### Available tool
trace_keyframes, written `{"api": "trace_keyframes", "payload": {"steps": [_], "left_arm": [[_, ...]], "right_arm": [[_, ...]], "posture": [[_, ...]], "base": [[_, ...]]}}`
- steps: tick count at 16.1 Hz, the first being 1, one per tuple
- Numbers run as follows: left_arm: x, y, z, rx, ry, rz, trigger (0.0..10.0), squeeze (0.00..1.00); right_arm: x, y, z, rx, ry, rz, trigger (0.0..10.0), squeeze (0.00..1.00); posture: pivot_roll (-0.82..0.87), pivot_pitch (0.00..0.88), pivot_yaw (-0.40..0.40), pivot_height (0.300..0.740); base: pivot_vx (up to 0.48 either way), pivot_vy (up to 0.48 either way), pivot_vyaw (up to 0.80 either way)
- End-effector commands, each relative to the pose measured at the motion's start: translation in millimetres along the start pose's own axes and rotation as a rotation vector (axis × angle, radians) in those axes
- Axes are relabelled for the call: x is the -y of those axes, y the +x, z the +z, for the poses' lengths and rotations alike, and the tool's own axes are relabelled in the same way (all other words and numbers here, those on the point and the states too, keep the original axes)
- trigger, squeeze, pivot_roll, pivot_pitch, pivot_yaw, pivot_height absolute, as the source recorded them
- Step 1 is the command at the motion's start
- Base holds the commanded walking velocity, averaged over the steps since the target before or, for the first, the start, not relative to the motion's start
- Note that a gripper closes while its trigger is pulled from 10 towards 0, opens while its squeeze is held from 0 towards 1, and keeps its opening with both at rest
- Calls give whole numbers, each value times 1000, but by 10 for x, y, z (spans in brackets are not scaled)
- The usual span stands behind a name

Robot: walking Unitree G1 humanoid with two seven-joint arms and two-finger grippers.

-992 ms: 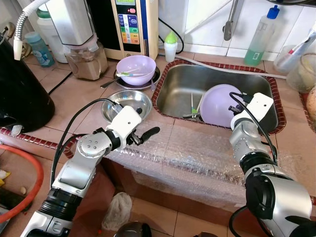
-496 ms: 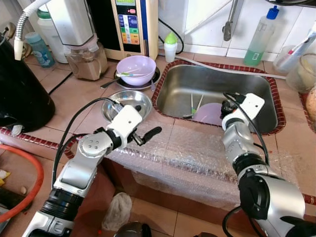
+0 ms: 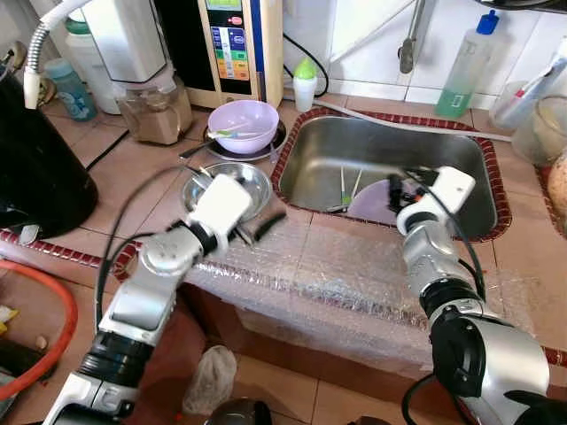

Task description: Kitchen organization

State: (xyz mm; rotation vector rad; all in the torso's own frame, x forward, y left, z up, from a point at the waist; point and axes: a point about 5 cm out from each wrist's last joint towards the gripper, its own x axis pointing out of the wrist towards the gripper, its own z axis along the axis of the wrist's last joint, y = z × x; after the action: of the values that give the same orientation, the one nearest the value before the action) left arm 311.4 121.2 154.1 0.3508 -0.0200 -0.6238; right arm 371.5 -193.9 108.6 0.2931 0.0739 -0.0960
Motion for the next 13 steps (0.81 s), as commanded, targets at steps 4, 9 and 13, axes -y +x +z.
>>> {"api": "trace_keyframes", "payload": {"steps": [4, 9, 13], "left_arm": [[-316, -53, 21, 50, -53, 286, 10000, 1000], [-523, -173, -221, -47, -174, 508, 10000, 1000], [-644, -242, -393, -114, -292, 626, 10000, 1000]], "right_arm": [[-196, -68, -74, -5, -208, 269, 10000, 1000], [-318, -288, -197, 46, -394, 485, 10000, 1000], [-541, -504, -296, 101, -352, 494, 10000, 0]], "posture": [[40, 0, 75, 740], [28, 0, 70, 740], [24, 0, 64, 740]], "base": [[0, 0, 0], [0, 0, 0], [0, 0, 0]]}}
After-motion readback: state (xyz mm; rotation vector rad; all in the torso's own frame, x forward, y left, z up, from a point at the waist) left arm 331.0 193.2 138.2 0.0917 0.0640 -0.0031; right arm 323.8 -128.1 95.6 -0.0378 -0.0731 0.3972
